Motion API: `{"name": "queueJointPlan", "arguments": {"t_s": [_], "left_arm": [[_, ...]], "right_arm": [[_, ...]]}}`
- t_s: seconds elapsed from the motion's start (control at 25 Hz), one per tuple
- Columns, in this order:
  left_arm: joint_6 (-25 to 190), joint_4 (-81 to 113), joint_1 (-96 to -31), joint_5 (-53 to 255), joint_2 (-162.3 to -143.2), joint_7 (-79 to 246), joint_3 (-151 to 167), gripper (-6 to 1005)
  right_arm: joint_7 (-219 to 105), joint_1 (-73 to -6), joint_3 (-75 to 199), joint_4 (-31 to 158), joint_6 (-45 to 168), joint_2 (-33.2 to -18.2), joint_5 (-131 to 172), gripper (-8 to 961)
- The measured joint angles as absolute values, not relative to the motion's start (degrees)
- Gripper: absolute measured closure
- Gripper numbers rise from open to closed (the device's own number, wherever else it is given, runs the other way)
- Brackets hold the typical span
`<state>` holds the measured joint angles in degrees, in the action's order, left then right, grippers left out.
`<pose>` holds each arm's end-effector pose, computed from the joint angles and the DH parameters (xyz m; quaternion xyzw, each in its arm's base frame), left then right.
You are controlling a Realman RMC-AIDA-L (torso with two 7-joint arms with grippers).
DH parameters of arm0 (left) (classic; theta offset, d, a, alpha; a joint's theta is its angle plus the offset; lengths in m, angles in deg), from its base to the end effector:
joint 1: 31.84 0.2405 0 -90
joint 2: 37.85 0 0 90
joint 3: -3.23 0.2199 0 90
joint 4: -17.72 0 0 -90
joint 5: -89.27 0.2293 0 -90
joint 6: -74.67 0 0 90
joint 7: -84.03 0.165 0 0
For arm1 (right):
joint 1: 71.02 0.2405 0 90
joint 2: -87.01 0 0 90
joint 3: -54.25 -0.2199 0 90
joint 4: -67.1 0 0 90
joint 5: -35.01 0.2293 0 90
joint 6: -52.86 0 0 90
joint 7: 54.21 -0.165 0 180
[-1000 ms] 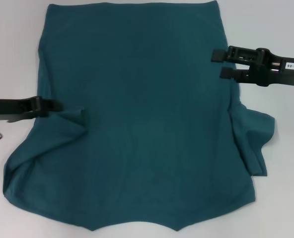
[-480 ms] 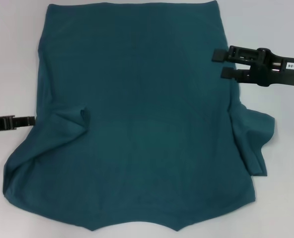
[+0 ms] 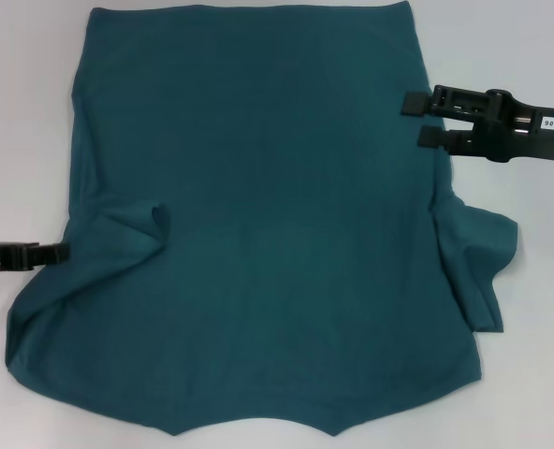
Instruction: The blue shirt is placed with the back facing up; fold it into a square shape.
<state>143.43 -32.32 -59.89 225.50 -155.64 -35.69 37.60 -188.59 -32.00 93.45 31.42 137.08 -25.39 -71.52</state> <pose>-0.3282 0.3705 0.0683 -0.7931 -0.5127 -0.0945 0.3148 0.1970 0.4024 0.0538 -0.7549 0.5631 0.3314 0.0557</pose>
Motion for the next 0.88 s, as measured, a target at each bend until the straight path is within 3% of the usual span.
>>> {"name": "queueJointPlan", "arguments": {"t_s": [0.88], "left_arm": [[146.8,-30.8,-59.8,226.3,-155.63,-35.1,36.2,479]], "right_arm": [[-188.6,-32.5,93.4,31.5,137.5,-25.4,-71.5,31]]}}
